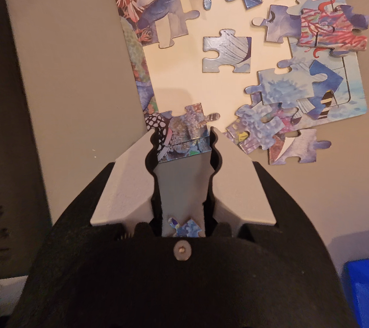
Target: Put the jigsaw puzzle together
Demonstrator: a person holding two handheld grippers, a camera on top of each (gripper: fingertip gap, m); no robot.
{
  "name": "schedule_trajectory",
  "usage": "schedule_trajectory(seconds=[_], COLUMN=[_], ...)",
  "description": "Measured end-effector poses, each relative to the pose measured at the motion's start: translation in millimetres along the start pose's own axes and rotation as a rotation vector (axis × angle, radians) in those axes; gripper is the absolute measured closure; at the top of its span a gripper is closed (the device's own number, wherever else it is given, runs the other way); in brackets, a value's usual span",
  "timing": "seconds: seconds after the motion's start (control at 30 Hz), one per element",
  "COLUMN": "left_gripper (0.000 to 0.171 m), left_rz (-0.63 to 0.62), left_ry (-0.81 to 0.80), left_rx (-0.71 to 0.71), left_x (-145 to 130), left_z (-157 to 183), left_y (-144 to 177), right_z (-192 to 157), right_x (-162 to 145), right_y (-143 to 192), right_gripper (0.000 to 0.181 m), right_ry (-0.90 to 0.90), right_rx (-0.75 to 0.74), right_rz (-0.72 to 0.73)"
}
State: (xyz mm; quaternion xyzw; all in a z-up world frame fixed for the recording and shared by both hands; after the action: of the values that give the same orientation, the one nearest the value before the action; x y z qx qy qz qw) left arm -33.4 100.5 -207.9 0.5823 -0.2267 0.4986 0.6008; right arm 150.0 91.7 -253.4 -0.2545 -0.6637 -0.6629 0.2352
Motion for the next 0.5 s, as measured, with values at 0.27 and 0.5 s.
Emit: schedule_trajectory(seconds=[0.27, 0.5], left_gripper=[0.171, 0.171], left_rz=[-0.028, -0.033], left_ry=[-0.008, -0.013], left_rx=[-0.012, -0.012], left_x=[-3.9, -3.9], left_z=[2.7, 3.8], left_y=[-5.4, -5.4], right_z=[3.6, 5.9], right_x=[5.9, 4.3], right_y=[5.0, -1.8], right_gripper=[0.145, 0.150], right_ry=[0.019, -0.010], right_rx=[0.007, 0.035], right_rz=[-0.004, -0.001])
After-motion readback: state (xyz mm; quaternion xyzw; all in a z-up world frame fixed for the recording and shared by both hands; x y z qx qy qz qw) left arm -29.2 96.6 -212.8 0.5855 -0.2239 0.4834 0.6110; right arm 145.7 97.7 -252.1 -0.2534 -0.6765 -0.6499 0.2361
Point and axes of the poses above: each gripper's, where its closed fingertips meet, y back along the fingers, x out of its top, z = x × y across the jaws, the point moved 4 cm from there along y, back along the fingers, and after that the axes turned 9 degrees about z, right-handed, at the moved point
